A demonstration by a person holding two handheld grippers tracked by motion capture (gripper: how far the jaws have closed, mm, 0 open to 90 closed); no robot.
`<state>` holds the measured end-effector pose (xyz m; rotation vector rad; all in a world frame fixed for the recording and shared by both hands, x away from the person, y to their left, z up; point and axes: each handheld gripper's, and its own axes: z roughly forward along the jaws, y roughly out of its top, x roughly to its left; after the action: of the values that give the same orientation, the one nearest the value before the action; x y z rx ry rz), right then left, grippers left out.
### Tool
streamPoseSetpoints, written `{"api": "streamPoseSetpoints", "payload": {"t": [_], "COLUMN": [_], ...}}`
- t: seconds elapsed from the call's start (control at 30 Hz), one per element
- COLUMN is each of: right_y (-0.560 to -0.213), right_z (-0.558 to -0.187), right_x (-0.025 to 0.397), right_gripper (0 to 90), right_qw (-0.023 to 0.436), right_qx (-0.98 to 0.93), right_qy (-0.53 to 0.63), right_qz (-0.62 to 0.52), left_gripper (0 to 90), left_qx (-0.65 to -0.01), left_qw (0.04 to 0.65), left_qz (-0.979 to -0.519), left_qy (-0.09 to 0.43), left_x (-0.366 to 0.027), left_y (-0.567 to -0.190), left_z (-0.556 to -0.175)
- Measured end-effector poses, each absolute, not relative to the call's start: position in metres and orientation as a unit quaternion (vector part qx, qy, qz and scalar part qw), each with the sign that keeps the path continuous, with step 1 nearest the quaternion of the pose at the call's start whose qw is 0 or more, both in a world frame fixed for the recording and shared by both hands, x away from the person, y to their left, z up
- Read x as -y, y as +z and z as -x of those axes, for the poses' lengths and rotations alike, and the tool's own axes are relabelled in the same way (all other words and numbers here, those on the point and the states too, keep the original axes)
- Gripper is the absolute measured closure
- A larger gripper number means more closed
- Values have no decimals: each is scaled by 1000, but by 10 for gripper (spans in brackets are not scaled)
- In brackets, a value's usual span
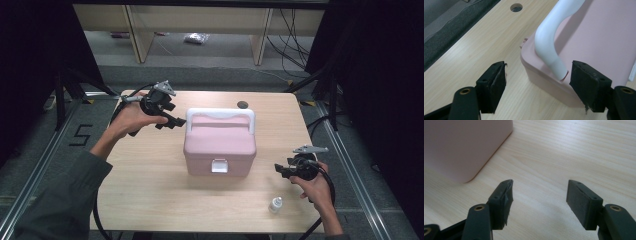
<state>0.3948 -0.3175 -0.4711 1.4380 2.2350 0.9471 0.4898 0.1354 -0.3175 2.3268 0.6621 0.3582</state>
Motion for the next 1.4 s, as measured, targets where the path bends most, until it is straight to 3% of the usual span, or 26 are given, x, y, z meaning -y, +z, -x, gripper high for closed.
{"api": "streamPoseSetpoints", "payload": {"t": [0.8,1.4], "right_y": [-472,-474], "right_z": [-396,-394], "right_x": [319,319], "right_gripper": [392,393], "right_qw": [148,152], "right_qx": [-784,-788], "right_qy": [332,332], "right_qz": [-503,-496], "left_gripper": [316,525], "left_qx": [-217,-163], "left_qw": [318,257], "left_qz": [-915,-945], "left_qy": [122,122], "left_x": [-95,-67], "left_y": [-305,-310], "left_z": [-508,-519]}}
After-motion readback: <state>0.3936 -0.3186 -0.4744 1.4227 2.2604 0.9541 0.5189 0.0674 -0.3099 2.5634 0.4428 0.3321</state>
